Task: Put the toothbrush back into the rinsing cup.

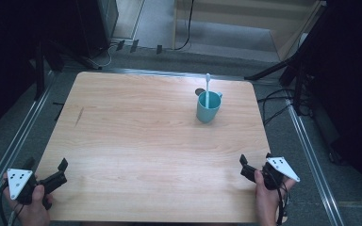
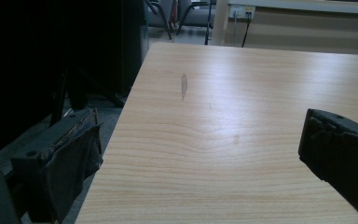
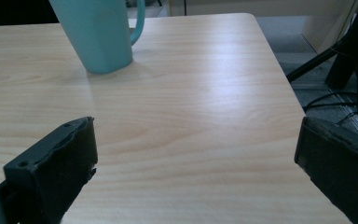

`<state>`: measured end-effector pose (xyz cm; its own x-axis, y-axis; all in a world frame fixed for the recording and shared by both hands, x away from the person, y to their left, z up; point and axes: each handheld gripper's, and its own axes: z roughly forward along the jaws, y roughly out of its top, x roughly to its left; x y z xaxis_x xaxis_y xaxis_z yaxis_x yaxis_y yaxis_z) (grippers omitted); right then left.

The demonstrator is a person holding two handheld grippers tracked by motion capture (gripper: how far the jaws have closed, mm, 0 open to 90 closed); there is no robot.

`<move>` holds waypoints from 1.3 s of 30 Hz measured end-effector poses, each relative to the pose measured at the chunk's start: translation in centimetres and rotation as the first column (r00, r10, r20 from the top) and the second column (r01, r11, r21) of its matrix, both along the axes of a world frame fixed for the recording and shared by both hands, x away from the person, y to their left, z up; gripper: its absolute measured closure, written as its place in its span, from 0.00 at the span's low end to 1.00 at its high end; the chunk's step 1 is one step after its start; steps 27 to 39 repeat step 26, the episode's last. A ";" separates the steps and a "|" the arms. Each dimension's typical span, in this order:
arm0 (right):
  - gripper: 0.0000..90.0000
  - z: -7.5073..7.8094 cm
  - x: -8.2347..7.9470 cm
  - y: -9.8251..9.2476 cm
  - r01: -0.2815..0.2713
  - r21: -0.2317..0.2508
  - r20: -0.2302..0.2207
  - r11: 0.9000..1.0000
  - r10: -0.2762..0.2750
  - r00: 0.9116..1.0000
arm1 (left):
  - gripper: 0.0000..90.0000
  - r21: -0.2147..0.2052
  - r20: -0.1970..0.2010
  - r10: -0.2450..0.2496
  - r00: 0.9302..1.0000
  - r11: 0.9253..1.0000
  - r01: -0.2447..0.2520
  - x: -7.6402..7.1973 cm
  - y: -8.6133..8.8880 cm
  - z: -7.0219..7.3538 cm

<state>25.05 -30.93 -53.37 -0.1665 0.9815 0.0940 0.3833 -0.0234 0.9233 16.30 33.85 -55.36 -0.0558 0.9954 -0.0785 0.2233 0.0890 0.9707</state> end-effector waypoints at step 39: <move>0.00 -1.2 -3.4 -2.8 0.053 0.023 0.009 0.998 -0.053 0.999 | 0.00 0.021 -0.005 0.000 1.000 1.000 0.000 0.0 -0.2 0.0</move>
